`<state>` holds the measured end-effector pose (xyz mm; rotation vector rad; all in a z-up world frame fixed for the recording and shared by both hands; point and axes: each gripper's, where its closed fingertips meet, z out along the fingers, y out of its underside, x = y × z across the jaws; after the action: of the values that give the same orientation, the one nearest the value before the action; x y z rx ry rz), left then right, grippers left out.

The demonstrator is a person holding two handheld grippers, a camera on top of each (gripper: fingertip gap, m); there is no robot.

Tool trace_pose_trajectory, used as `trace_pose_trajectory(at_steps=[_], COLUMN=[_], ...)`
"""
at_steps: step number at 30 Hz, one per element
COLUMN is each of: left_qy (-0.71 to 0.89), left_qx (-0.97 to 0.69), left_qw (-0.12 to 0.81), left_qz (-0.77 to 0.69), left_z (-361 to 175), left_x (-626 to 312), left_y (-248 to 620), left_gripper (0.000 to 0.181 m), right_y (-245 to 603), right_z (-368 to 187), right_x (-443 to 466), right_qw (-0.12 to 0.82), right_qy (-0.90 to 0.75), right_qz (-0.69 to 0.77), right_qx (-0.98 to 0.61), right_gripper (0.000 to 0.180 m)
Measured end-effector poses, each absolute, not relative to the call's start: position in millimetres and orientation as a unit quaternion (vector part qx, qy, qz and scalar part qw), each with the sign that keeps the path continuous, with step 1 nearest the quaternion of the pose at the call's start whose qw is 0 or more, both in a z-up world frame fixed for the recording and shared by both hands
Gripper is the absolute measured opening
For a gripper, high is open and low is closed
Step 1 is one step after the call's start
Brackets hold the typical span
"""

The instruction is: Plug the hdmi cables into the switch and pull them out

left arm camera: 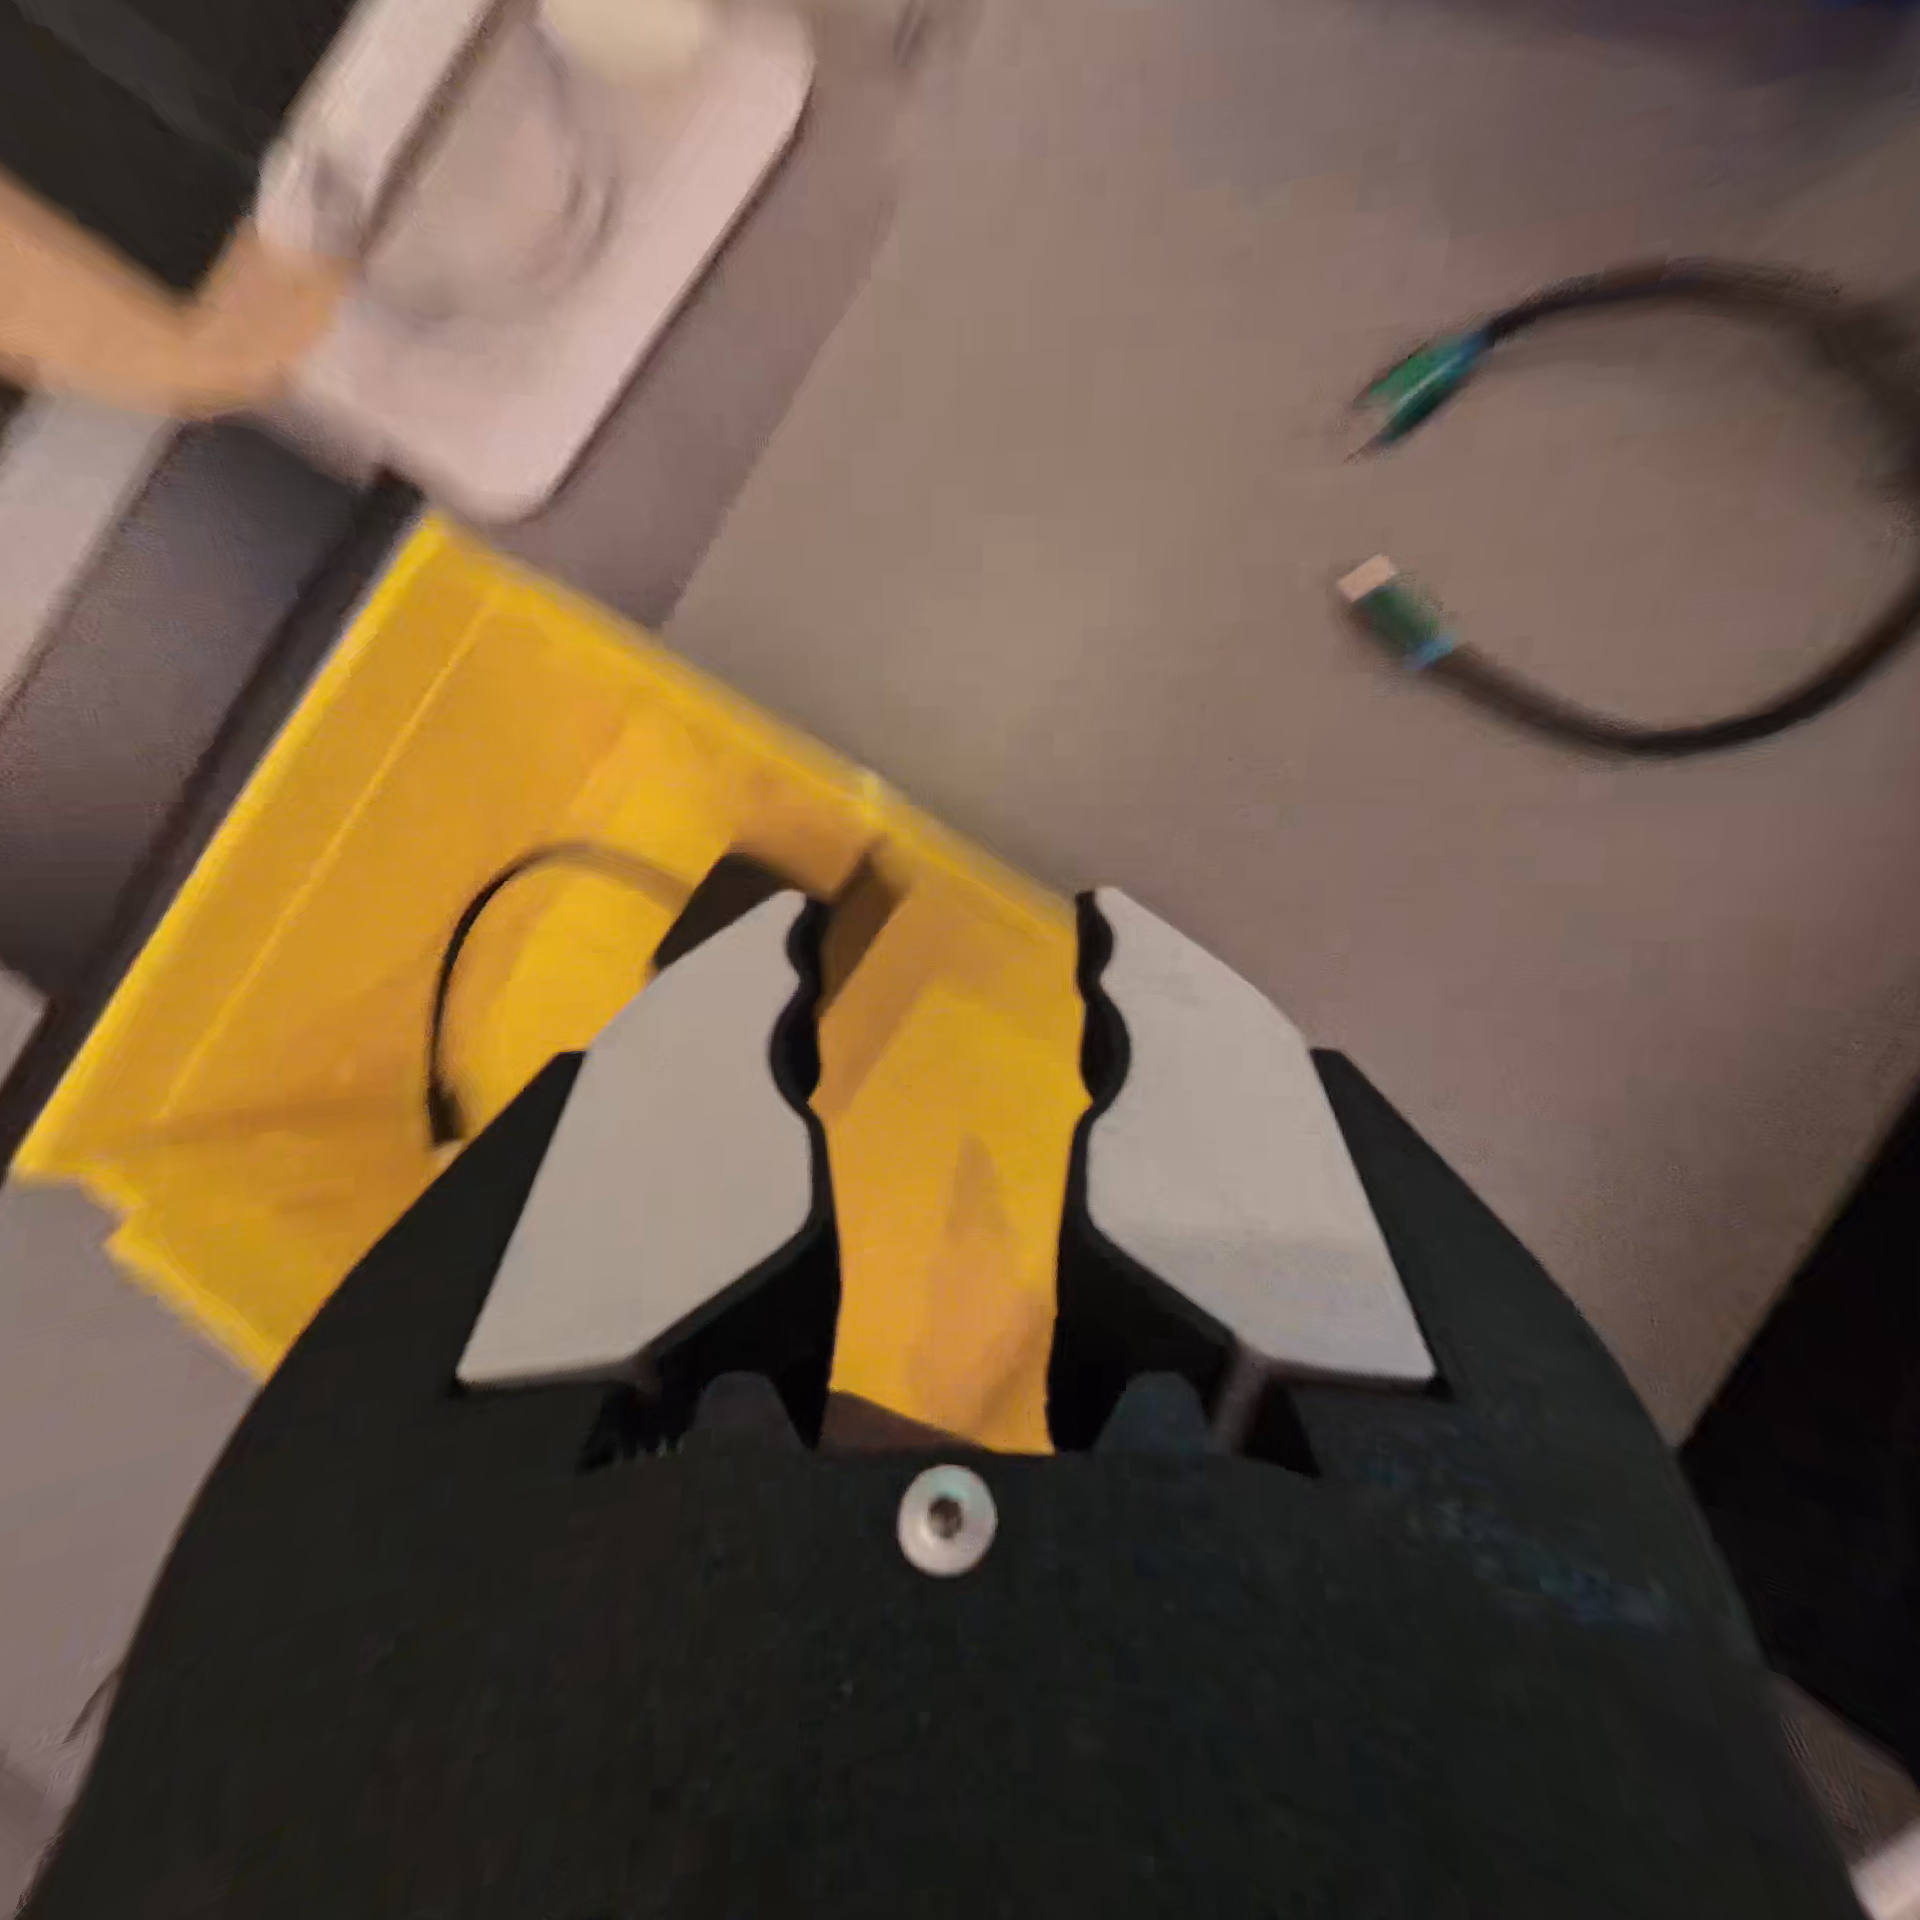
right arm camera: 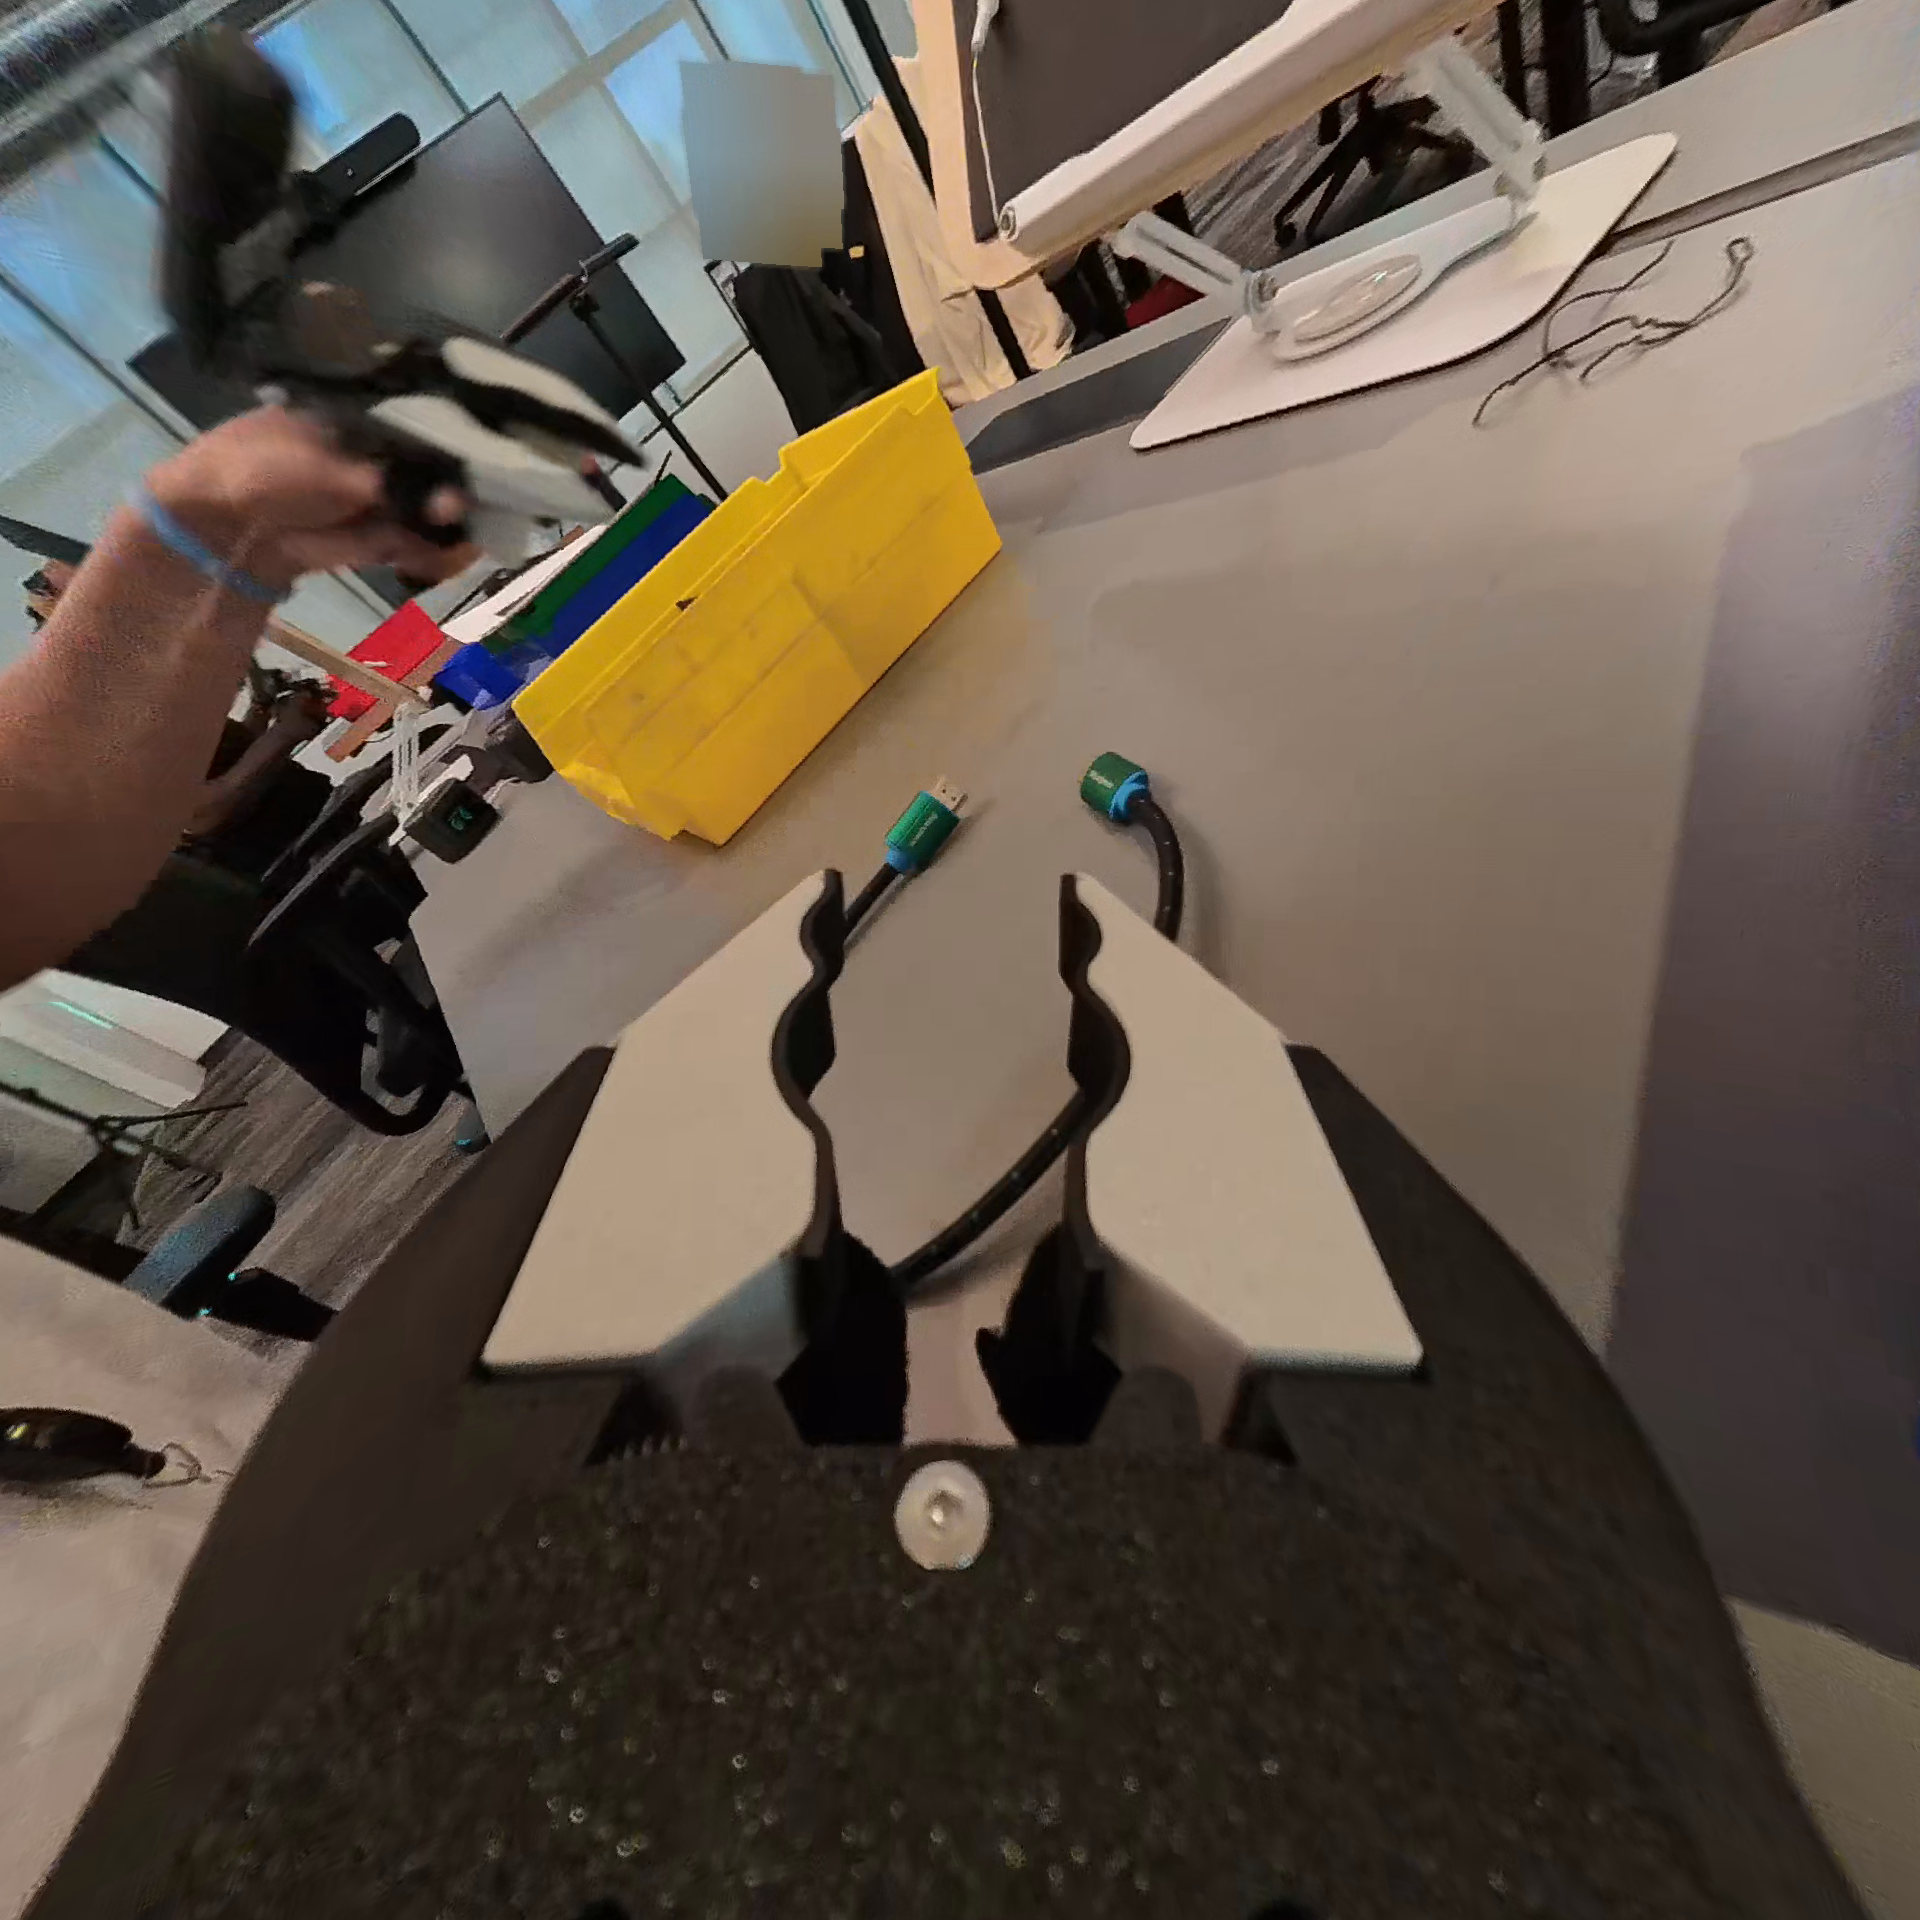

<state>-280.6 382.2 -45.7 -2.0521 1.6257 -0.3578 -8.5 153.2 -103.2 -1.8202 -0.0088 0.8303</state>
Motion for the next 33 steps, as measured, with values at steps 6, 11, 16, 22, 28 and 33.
trace_pose_trajectory(at_steps=[6,11,16,22,28,33], left_qy=[0.512,0.43,0.441,0.478,0.482,0.484], left_qx=[-0.849,-0.892,-0.887,-0.858,-0.798,-0.719], left_qw=[0.073,0.028,0.013,0.111,0.206,0.26], left_qz=[-0.109,-0.136,-0.138,-0.152,-0.297,-0.426], left_z=[-127,-169,-185,-138,-29,56], left_x=[-293,-279,-278,-280,-283,-265], left_y=[472,486,485,489,455,389], left_gripper=[0.049,0.033,0.007,0.004,0.003,0.003], right_y=[161,162,162,166,180,206], right_z=[-104,-106,-103,-87,-56,-30], right_x=[-19,-20,-19,-30,-74,-115], right_qw=[0.535,0.536,0.536,0.545,0.569,0.601], right_qy=[-0.005,0.006,0.008,-0.017,-0.114,-0.182], right_qz=[0.351,0.345,0.34,0.334,0.323,0.286], right_qx=[-0.768,-0.77,-0.773,-0.768,-0.748,-0.724], right_gripper=[0.041,0.041,0.041,0.041,0.044,0.055])
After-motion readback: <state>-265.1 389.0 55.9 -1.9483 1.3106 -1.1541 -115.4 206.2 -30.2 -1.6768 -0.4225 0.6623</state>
